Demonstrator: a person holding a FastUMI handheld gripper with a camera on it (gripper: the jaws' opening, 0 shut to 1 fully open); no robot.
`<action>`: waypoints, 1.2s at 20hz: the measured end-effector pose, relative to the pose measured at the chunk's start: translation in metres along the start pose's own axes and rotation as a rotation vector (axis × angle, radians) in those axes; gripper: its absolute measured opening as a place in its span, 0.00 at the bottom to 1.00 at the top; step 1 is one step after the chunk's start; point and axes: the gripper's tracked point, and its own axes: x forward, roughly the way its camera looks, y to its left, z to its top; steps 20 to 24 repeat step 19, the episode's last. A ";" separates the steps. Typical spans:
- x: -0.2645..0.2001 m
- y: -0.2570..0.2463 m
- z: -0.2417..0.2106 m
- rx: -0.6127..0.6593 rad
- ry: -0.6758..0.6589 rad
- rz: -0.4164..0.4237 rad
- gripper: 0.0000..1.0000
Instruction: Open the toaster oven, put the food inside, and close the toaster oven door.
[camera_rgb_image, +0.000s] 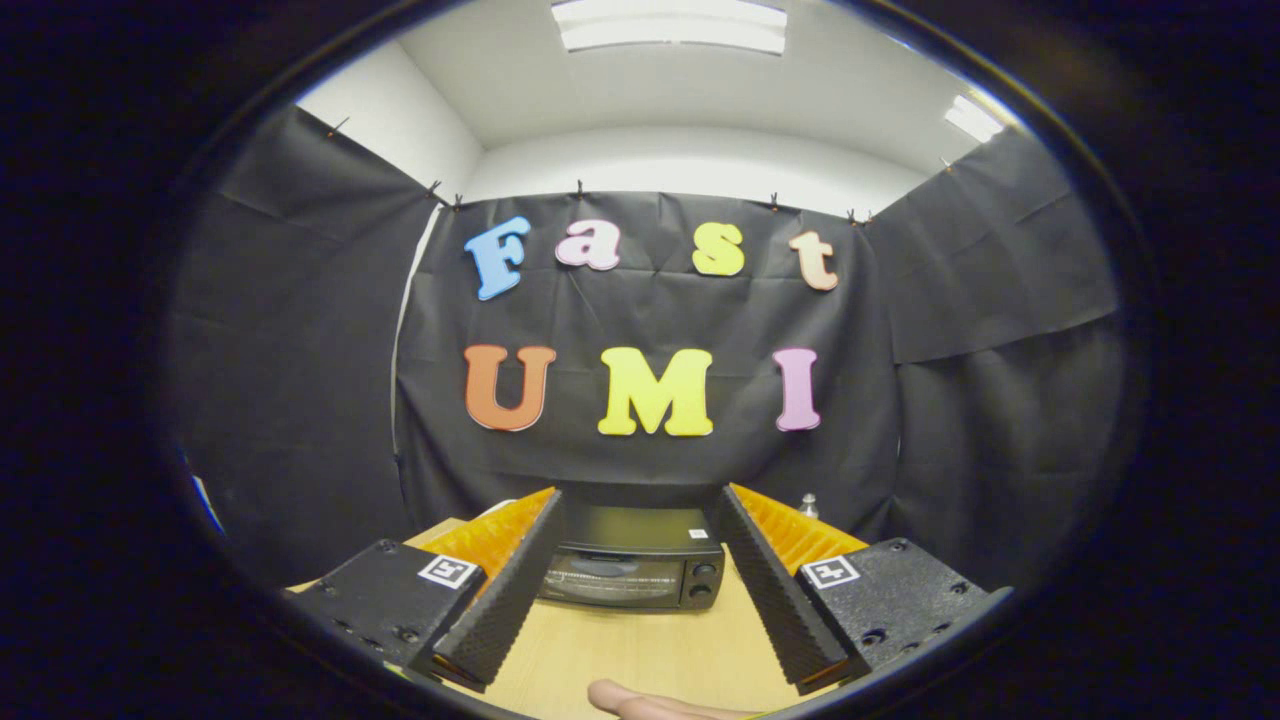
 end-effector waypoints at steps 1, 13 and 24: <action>-0.005 -0.002 0.002 -0.011 -0.009 -0.003 1.00; -0.023 -0.036 -0.007 0.038 0.000 -0.028 1.00; -0.015 -0.041 -0.024 0.102 0.055 -0.012 1.00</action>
